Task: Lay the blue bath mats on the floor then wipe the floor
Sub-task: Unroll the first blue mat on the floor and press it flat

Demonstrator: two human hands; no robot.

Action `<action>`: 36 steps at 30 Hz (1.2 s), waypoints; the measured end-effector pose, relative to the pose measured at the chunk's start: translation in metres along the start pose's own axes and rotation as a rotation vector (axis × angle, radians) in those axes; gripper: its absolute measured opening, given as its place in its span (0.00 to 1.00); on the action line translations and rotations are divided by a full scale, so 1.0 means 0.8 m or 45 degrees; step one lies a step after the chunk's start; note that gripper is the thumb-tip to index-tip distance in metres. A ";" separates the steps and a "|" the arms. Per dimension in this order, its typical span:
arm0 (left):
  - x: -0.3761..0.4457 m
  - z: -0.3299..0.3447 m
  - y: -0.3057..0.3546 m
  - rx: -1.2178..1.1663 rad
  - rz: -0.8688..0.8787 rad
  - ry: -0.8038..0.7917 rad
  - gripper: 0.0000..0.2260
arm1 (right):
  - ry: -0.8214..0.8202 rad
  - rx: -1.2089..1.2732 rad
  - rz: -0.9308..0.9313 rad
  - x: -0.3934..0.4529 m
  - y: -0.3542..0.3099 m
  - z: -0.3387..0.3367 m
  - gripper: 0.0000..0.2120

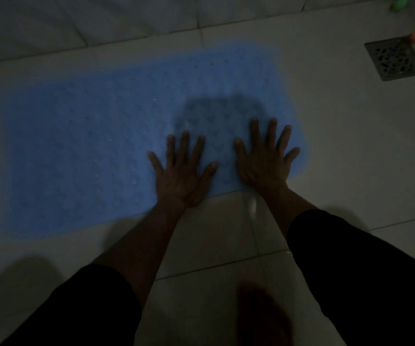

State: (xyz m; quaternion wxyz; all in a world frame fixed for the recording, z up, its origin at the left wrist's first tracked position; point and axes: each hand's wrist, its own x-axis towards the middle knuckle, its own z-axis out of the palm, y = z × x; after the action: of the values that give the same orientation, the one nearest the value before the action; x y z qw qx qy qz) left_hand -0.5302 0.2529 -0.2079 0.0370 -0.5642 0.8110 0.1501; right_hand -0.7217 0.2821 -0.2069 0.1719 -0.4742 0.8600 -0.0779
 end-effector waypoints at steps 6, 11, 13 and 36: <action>-0.065 -0.017 -0.109 -0.022 -0.261 0.041 0.30 | 0.060 -0.085 -0.362 -0.070 -0.104 0.048 0.34; -0.106 -0.037 -0.219 -0.073 -0.465 0.076 0.31 | -0.036 -0.097 -0.649 -0.099 -0.196 0.084 0.34; -0.116 -0.043 -0.261 -0.104 -0.555 0.113 0.31 | -0.023 -0.123 -0.745 -0.104 -0.226 0.097 0.34; -0.105 -0.044 -0.360 -0.188 -0.629 0.210 0.42 | -0.152 -0.292 -0.866 -0.091 -0.323 0.130 0.36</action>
State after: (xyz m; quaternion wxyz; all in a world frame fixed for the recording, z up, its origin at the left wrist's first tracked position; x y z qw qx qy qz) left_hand -0.2296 0.2268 -0.2129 -0.0347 -0.7565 0.6360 0.1488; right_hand -0.4442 0.2072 -0.2105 0.1317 -0.7530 0.6447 -0.0060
